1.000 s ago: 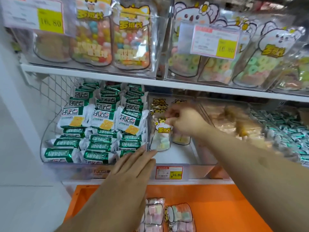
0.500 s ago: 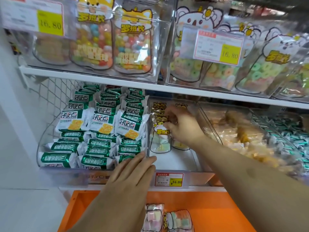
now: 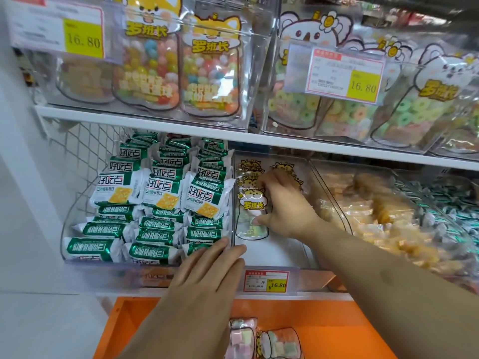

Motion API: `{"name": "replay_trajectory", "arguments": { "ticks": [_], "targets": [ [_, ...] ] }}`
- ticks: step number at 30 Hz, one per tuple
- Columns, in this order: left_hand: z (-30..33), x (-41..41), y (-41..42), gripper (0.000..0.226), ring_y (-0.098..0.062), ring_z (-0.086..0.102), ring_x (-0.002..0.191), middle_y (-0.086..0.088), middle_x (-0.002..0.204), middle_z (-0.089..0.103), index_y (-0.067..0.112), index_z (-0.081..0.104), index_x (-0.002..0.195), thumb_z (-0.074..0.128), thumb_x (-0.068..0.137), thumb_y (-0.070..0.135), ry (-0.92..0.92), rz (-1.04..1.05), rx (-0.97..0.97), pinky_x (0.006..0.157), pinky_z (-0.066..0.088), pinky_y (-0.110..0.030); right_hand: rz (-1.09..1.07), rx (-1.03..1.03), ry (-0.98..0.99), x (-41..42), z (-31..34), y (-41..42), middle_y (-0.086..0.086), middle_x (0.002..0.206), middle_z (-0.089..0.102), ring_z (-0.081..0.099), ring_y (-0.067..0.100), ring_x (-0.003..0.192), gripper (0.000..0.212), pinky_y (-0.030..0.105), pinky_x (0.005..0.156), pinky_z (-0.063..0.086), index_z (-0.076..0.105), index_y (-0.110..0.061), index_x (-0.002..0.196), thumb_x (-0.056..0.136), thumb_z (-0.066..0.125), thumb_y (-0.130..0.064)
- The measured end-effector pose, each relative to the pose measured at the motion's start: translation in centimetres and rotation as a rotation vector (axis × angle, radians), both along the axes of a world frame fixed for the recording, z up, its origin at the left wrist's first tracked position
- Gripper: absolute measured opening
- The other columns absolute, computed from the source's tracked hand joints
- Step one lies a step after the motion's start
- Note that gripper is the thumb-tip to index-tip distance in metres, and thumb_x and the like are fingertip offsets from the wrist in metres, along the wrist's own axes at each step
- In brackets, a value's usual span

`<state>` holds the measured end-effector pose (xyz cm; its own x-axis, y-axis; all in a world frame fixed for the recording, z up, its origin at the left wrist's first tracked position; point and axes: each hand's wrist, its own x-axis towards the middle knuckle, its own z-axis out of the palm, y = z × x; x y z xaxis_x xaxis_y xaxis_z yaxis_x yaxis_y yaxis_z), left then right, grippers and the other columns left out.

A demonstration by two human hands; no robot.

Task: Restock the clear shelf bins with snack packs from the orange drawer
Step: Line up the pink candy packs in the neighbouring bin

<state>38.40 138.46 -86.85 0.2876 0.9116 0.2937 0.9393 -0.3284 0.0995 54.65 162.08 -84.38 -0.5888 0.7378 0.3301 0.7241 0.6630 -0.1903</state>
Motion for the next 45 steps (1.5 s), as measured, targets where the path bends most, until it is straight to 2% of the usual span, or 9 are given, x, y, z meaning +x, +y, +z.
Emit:
{"name": "replay_trajectory", "arguments": {
  "ticks": [3, 8, 12, 23, 31, 34, 38, 42, 45],
  "targets": [
    [-0.1, 0.0, 0.1, 0.086, -0.022, 0.04, 0.142, 0.003, 0.151, 0.051, 0.023, 0.06, 0.131, 0.087, 0.05, 0.027, -0.008, 0.004, 0.006, 0.113, 0.027, -0.042, -0.049, 0.076, -0.024, -0.2, 0.1, -0.2, -0.001, 0.142, 0.048, 0.041, 0.027, 0.132, 0.102, 0.04, 0.109, 0.04, 0.047, -0.029, 0.145, 0.059, 0.096, -0.049],
    [-0.1, 0.1, 0.1, 0.081, -0.022, 0.039, 0.143, 0.004, 0.151, 0.05, 0.023, 0.06, 0.132, 0.077, 0.053, 0.029, -0.011, -0.002, 0.022, 0.116, 0.022, -0.04, -0.111, 0.188, -0.097, -0.5, 0.0, -0.1, -0.008, 0.146, 0.051, 0.039, 0.027, 0.136, 0.096, 0.042, 0.112, 0.034, 0.046, -0.035, 0.147, 0.064, 0.09, -0.058],
    [0.0, 0.1, 0.0, 0.086, -0.022, 0.04, 0.143, 0.004, 0.152, 0.05, 0.023, 0.061, 0.132, 0.085, 0.049, 0.027, -0.006, 0.012, -0.014, 0.115, 0.025, -0.041, -0.132, 0.222, -0.107, -0.5, -0.4, -0.2, -0.004, 0.145, 0.05, 0.043, 0.03, 0.135, 0.097, 0.045, 0.113, 0.036, 0.048, -0.032, 0.147, 0.062, 0.086, -0.059],
    [0.4, 0.2, -0.1, 0.1, -0.022, 0.038, 0.144, 0.002, 0.154, 0.05, 0.02, 0.056, 0.137, 0.09, 0.043, 0.019, 0.001, 0.034, -0.064, 0.114, 0.025, -0.042, -0.158, 0.152, -0.101, 0.0, -0.1, -1.0, 0.006, 0.149, 0.04, 0.038, 0.033, 0.14, 0.109, 0.047, 0.113, 0.038, 0.039, -0.027, 0.154, 0.064, 0.087, -0.063],
    [1.9, 0.4, -0.9, 0.114, -0.023, 0.035, 0.148, 0.004, 0.158, 0.047, 0.023, 0.052, 0.145, 0.091, 0.039, 0.032, 0.054, 0.039, -0.176, 0.112, 0.026, -0.043, -0.104, 0.093, -0.013, 1.4, 1.0, -2.7, 0.005, 0.151, 0.041, 0.037, 0.029, 0.139, 0.1, 0.043, 0.113, 0.035, 0.043, -0.027, 0.151, 0.067, 0.09, -0.055],
    [2.7, 0.6, -1.9, 0.112, -0.021, 0.024, 0.154, 0.005, 0.164, 0.036, 0.025, 0.042, 0.154, 0.089, 0.052, 0.031, 0.066, 0.069, -0.199, 0.117, 0.019, -0.043, -0.096, 0.085, 0.044, 2.8, 1.8, -5.0, 0.004, 0.145, 0.045, 0.039, 0.028, 0.134, 0.09, 0.043, 0.111, 0.038, 0.044, -0.025, 0.148, 0.074, 0.084, -0.056],
    [3.9, 1.7, -4.1, 0.083, -0.01, -0.021, 0.156, 0.019, 0.169, -0.013, 0.035, 0.002, 0.163, 0.056, 0.101, 0.028, -0.11, 0.03, -0.144, 0.127, -0.009, -0.034, -0.061, 0.047, 0.113, 5.2, 3.0, -9.8, 0.003, 0.141, 0.045, 0.041, 0.025, 0.133, 0.072, 0.038, 0.113, 0.039, 0.051, -0.018, 0.141, 0.084, 0.077, -0.053],
    [4.0, 2.8, -6.3, 0.071, -0.01, -0.001, 0.156, 0.013, 0.168, 0.008, 0.029, 0.017, 0.165, 0.053, 0.103, 0.03, -0.168, 0.01, -0.123, 0.13, 0.013, -0.039, 0.039, -0.004, 0.165, 7.9, 3.2, -16.5, 0.001, 0.136, 0.045, 0.043, 0.023, 0.131, 0.061, 0.033, 0.111, 0.038, 0.053, -0.015, 0.134, 0.088, 0.07, -0.051],
    [3.1, 3.7, -8.0, 0.066, -0.007, 0.009, 0.154, 0.013, 0.165, 0.014, 0.027, 0.022, 0.163, 0.053, 0.105, 0.033, -0.236, 0.016, -0.171, 0.128, 0.013, -0.029, 0.038, -0.099, 0.156, 9.9, 1.2, -20.9, -0.001, 0.135, 0.045, 0.043, 0.02, 0.131, 0.056, 0.027, 0.111, 0.036, 0.054, -0.015, 0.134, 0.089, 0.075, -0.043]
  ]
}}
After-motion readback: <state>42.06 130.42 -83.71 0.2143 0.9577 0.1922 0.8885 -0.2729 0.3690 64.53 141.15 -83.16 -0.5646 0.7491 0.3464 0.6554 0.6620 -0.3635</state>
